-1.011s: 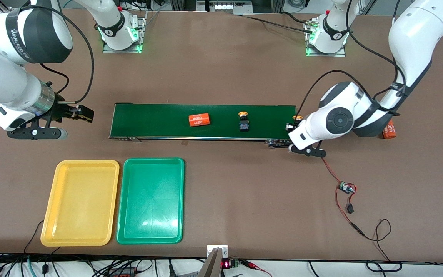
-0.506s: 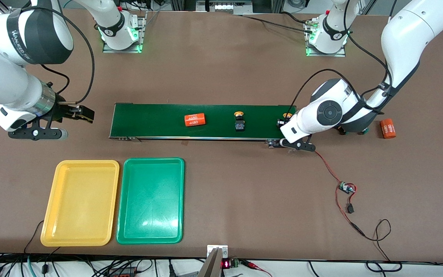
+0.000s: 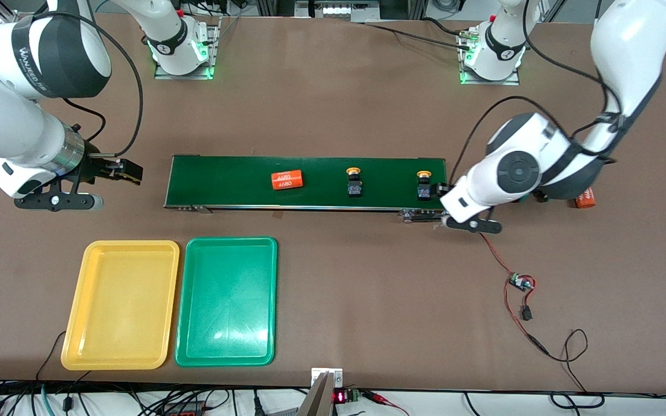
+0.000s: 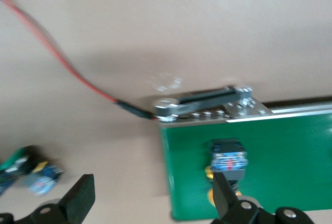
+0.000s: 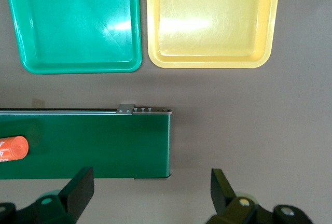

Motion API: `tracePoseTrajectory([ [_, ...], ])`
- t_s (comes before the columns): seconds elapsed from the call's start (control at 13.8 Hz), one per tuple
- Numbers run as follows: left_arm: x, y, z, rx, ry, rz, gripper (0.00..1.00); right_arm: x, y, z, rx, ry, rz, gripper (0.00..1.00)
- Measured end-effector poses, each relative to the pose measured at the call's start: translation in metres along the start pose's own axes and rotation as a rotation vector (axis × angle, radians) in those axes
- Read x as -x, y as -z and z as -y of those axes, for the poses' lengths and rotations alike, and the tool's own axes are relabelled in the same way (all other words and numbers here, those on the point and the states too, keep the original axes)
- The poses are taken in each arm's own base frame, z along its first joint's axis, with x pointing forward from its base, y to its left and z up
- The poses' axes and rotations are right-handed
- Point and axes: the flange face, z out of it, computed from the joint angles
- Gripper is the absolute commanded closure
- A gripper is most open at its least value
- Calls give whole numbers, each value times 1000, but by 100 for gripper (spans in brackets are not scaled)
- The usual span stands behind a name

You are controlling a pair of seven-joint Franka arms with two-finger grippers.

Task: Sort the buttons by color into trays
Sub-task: 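Place the second yellow button on the conveyor belt with the left gripper, then return the left gripper to the buttons and grasp a green button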

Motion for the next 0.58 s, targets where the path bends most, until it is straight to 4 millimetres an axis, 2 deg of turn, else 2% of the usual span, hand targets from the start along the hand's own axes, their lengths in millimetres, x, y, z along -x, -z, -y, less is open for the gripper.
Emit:
tracePoseTrajectory([
  [0.14,-9,31,21,-13,46,-12,0,0,-1,0,0,0,3,0],
  [0.29,-17,42,51,-20,101,-8,0,0,-1,0,1,0,5,0],
  [0.58,-29,25,146,-18,249,37,0,0,-2,-1,1,-2,6,0],
])
